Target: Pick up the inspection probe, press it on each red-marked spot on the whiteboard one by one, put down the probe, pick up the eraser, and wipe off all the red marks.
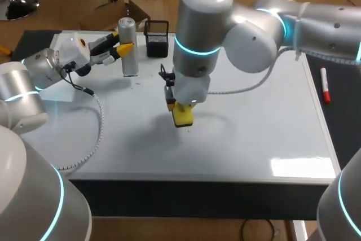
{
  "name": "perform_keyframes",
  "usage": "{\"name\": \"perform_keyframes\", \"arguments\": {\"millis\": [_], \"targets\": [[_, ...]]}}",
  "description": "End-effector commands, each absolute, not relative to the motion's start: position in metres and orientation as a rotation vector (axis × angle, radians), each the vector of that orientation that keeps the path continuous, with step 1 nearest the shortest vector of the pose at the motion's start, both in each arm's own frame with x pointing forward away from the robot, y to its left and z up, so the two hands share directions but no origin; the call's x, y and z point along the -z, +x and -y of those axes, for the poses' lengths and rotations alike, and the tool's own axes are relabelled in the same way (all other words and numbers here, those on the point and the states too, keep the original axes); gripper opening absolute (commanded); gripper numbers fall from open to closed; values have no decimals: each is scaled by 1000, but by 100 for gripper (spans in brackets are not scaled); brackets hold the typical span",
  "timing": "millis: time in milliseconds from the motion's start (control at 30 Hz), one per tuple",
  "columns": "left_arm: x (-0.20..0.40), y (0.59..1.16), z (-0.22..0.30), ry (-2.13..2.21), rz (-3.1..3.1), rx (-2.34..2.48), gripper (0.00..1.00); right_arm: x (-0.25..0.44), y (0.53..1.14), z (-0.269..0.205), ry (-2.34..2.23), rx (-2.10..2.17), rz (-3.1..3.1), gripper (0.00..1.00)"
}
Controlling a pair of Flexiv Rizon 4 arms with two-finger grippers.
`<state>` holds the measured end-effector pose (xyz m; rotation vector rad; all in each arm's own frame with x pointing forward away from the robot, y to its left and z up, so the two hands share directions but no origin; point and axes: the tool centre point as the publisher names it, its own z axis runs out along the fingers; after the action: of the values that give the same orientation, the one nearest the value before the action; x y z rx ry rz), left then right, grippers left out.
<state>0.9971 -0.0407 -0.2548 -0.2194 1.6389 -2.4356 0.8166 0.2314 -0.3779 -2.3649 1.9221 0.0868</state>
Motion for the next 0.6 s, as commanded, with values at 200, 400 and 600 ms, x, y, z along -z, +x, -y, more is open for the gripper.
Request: {"name": "perform_keyframes", "arguments": {"millis": [200, 400, 600], "targets": [[253, 997, 41, -221, -1640, 2435, 0, 406, 811, -246, -2392, -89, -1952, 0], [253, 997, 41, -221, -1640, 2435, 0, 423, 806, -242, -2397, -102, -1989, 0], [253, 997, 41, -221, -1640, 2435, 0, 439, 805, -233, -2388, -89, -2041, 0]]}}
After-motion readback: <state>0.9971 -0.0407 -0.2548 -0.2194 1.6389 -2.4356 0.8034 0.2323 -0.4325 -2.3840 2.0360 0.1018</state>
